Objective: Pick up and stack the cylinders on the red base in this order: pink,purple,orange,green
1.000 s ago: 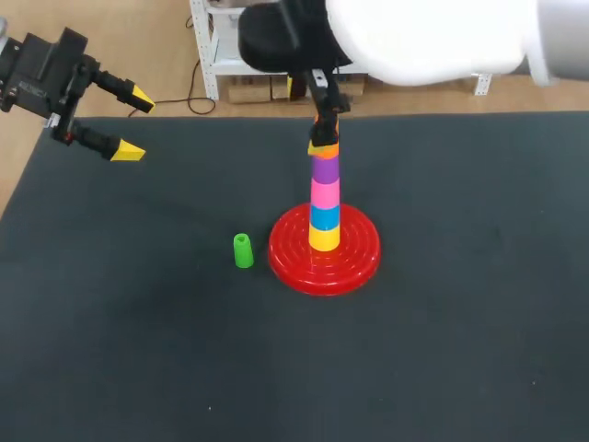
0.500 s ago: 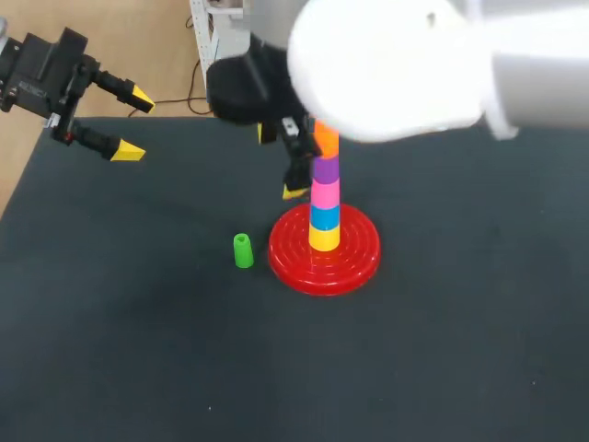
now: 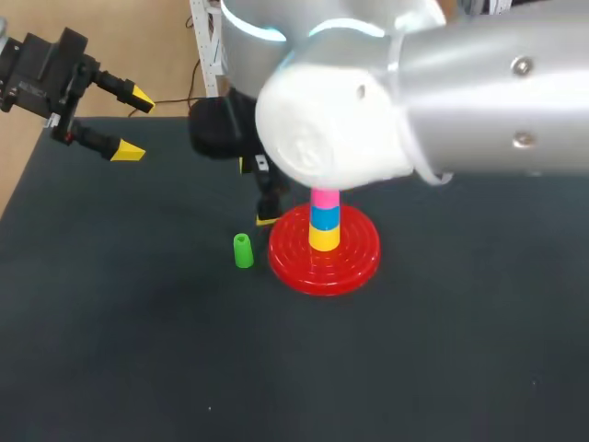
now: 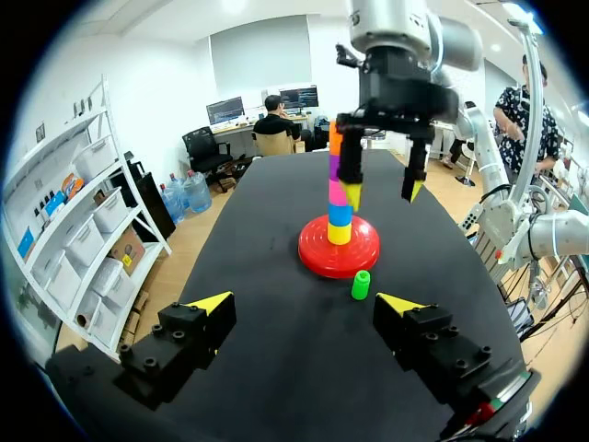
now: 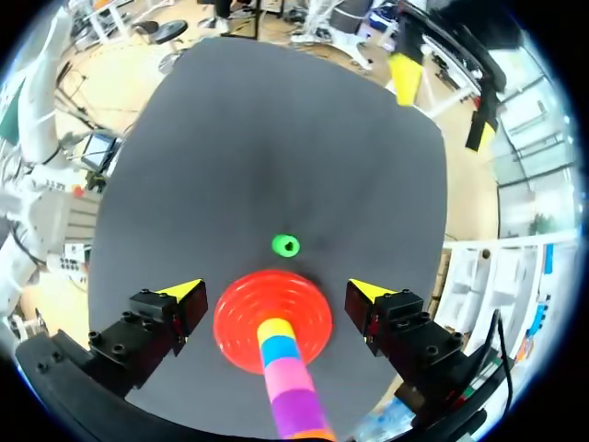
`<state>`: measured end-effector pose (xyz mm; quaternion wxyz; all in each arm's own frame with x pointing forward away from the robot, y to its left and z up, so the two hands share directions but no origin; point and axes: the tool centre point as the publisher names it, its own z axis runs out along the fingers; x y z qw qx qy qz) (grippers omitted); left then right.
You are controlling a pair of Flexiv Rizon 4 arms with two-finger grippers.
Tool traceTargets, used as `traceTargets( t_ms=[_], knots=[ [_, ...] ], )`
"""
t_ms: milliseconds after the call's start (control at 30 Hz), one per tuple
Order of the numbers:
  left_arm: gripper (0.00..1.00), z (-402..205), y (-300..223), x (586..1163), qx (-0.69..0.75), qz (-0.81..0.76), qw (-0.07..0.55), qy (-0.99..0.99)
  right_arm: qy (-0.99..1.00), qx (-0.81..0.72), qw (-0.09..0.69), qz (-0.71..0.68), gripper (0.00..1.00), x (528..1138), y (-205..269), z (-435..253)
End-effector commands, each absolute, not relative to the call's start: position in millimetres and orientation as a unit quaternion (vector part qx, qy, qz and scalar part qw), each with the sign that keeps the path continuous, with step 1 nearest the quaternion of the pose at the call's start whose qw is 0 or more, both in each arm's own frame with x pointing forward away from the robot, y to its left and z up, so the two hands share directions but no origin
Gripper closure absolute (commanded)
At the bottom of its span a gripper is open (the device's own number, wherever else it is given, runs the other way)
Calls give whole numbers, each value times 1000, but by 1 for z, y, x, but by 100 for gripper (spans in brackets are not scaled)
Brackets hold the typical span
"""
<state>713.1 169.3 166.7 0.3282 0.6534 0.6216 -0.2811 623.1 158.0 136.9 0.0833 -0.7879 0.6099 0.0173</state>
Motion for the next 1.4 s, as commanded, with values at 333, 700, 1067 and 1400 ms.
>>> traceTargets(
  t_ms=[333, 700, 1067, 1400],
  knots=[
    [0, 166, 170, 714, 654, -281, 328, 621, 606, -794, 37, 14, 0, 623, 168, 90],
    [0, 166, 170, 714, 654, -281, 328, 621, 609, -793, 36, 10, 0, 625, 179, 69],
    [0, 166, 170, 714, 654, -281, 328, 621, 615, -788, 24, 3, 0, 629, 182, 51],
    [0, 166, 170, 714, 654, -281, 328, 621, 622, -783, 17, -1, 0, 633, 182, 42]
  ],
)
